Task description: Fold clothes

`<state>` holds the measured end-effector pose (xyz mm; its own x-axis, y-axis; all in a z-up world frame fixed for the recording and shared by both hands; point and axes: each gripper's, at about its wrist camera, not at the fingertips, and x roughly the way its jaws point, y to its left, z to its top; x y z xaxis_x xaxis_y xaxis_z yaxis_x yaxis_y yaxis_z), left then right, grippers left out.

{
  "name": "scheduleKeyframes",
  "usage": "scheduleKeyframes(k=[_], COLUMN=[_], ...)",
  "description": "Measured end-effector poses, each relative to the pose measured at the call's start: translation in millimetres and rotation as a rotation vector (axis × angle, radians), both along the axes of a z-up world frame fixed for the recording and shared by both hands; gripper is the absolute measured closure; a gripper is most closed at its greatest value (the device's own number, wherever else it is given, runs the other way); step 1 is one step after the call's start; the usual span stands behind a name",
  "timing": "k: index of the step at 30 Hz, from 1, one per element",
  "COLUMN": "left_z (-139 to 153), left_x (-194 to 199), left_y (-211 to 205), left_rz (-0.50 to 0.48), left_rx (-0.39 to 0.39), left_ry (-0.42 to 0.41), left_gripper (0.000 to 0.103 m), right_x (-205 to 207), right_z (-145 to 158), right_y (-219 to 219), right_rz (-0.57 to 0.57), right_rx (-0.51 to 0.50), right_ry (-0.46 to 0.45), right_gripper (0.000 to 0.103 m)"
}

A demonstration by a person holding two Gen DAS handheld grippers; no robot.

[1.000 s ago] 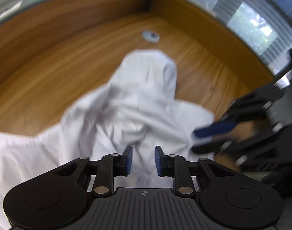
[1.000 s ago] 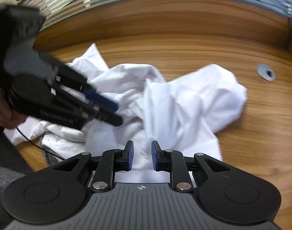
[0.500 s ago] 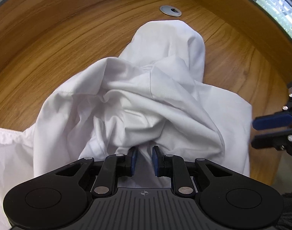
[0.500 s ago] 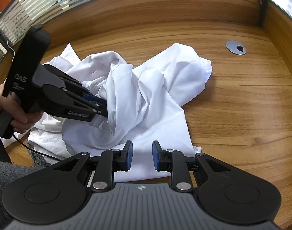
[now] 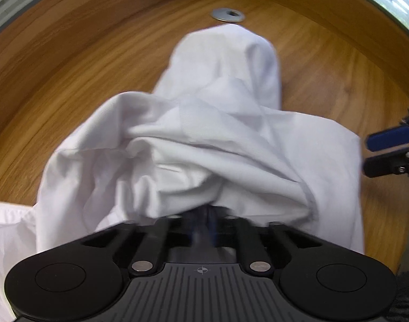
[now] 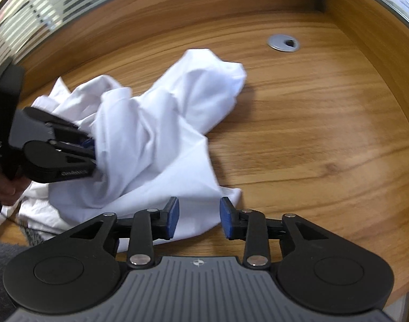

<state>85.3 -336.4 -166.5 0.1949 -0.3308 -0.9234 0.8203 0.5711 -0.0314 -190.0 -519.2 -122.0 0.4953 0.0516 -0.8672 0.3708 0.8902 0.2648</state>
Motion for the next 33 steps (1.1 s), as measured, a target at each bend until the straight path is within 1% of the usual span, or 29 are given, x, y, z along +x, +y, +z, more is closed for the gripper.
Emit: scheduleKeyframes(k=[4, 6, 8, 12, 14, 18, 21, 22, 23, 24, 25, 26, 28, 31, 33], left_z=[9.2, 20.2, 34.3, 64.8, 81.3, 114.6, 137.1, 144.2, 151.3, 156.9, 162.2, 167.4, 176.7, 189.0, 193.4], left_x=[7.2, 9.0, 10.5, 11.9, 10.9, 10.8, 10.4, 10.9, 11.3, 11.8, 12.2, 12.7, 13.8, 17.8, 20.5], left_y=[13.6, 20.8, 30.2, 51.7, 62.1, 86.1, 99.4, 104.4, 109.3, 114.7, 120.3, 125.8, 140.4, 162.7, 178.9], left_rz=[0.049, 0.066, 0.074, 0.082, 0.088, 0.104, 0.141, 0.157, 0.173, 0.191, 0.209, 0.227, 0.285, 0.379, 0.442], left_rx=[-0.076, -0.12, -0.16, -0.238, -0.281, -0.365, -0.424, -0.442, -0.459, -0.474, -0.488, -0.501, -0.541, -0.606, -0.635], left_ry=[0.058, 0.085, 0.1, 0.129, 0.143, 0.158, 0.155, 0.155, 0.155, 0.153, 0.151, 0.15, 0.155, 0.163, 0.154], left_gripper=[0.1, 0.1, 0.101, 0.101, 0.101, 0.101, 0.101, 0.101, 0.101, 0.101, 0.101, 0.101, 0.101, 0.101, 0.101], right_x=[-7.1, -10.5, -12.2, -11.5, -9.5, 7.7, 21.3, 25.1, 28.9, 32.9, 37.2, 41.3, 47.2, 56.7, 60.9], right_z=[-3.0, -3.7, -4.1, -7.6, -10.4, -21.7, -24.4, -22.3, -20.2, -18.0, -15.0, -11.3, -3.2, 5.8, 9.9], right_y=[-7.7, -11.4, -16.8, -33.2, -40.7, -42.2, -37.1, -34.6, -32.1, -29.9, -28.5, -27.4, -27.0, -28.5, -29.4], right_rz=[-0.048, -0.07, -0.096, -0.159, -0.184, -0.146, -0.094, -0.079, -0.065, -0.052, -0.05, -0.056, -0.072, -0.096, -0.107], right_rx=[0.016, 0.028, 0.055, 0.195, 0.269, 0.38, 0.464, 0.478, 0.492, 0.504, 0.505, 0.498, 0.446, 0.308, 0.19], right_ry=[-0.003, -0.011, -0.032, -0.116, -0.157, -0.172, -0.197, -0.212, -0.228, -0.243, -0.254, -0.263, -0.272, -0.229, -0.194], right_gripper=[0.059, 0.057, 0.051, 0.042, 0.035, 0.035, 0.036, 0.042, 0.062, 0.077, 0.099, 0.099, 0.1, 0.101, 0.101])
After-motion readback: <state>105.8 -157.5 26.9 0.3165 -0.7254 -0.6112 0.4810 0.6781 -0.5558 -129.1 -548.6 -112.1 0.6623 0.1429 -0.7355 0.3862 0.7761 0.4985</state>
